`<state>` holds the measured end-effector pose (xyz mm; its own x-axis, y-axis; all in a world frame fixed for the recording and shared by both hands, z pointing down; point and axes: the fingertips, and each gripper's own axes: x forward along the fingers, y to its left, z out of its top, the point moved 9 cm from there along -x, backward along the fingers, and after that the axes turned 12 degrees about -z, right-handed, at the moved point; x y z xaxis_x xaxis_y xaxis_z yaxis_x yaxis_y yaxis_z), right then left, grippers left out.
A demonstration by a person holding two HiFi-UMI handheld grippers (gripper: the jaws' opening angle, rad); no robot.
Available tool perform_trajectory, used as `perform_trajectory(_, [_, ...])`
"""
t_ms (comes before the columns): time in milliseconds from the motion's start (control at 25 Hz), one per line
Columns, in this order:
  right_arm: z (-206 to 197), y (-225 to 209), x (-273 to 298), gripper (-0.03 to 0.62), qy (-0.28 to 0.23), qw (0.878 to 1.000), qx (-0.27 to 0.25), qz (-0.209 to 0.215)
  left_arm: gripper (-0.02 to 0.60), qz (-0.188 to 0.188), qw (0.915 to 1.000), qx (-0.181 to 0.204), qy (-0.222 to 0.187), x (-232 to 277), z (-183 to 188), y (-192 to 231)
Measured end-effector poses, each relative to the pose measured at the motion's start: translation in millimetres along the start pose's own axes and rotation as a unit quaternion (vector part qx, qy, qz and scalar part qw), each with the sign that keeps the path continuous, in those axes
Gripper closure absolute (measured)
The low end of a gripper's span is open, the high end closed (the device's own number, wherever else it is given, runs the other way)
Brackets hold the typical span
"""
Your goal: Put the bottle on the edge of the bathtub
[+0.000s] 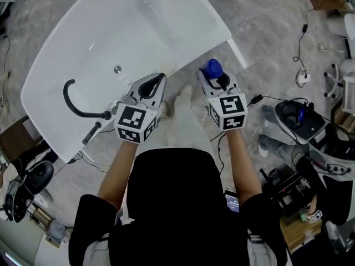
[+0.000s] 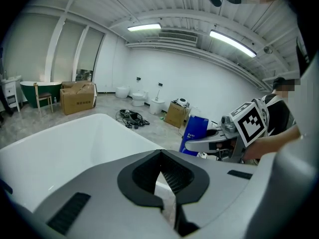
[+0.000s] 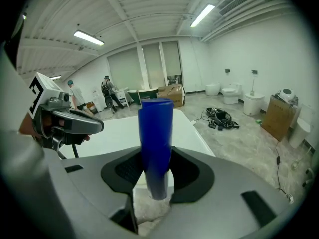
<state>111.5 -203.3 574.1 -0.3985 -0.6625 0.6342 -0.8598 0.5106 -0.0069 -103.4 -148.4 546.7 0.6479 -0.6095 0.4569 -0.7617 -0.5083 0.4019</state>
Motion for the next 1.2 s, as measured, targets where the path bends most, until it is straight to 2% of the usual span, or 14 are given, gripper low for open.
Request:
perform_trajectory(360, [-36.2, -37.7, 78.4, 0.434, 0.027, 1.000, -0.009, 0.010, 0.568, 0.015, 0.9987, -0.029, 0.039, 42.5, -32.5, 24.0])
perform_trajectory(600, [-75.6, -64.8, 154.0, 0.434, 0.054, 0.998, -0.016, 0.017, 0.568, 0.022, 0.9957, -0.080, 0.042, 90.8, -65.3, 57.5])
perform_trajectory(720, [-71.2, -42.4, 160.8, 0.433, 0.060, 0.997, -0.035, 0.023, 0.568, 0.023, 0.9956, -0.081, 0.042, 70.6, -65.6, 61.2])
perform_trajectory(880, [-52.6, -6.0, 136.2, 0.433, 0.041, 0.997, -0.053, 0.030, 0.568, 0.033, 0.9966, -0.061, 0.045, 22.1, -55.0, 40.4])
perform_trajectory(1080, [-55.1, 46.6, 120.1, 0.433, 0.029, 0.997, -0.069, 0.030, 0.568, 0.041, 0.9965, -0.058, 0.045, -28.3, -76.9, 33.5])
perform_trajectory(1200, [-58.5, 50.7, 127.0, 0.433, 0.027, 0.997, -0.073, 0.030, 0.568, 0.045, 0.9963, -0.058, 0.045, -27.2, -83.1, 37.6])
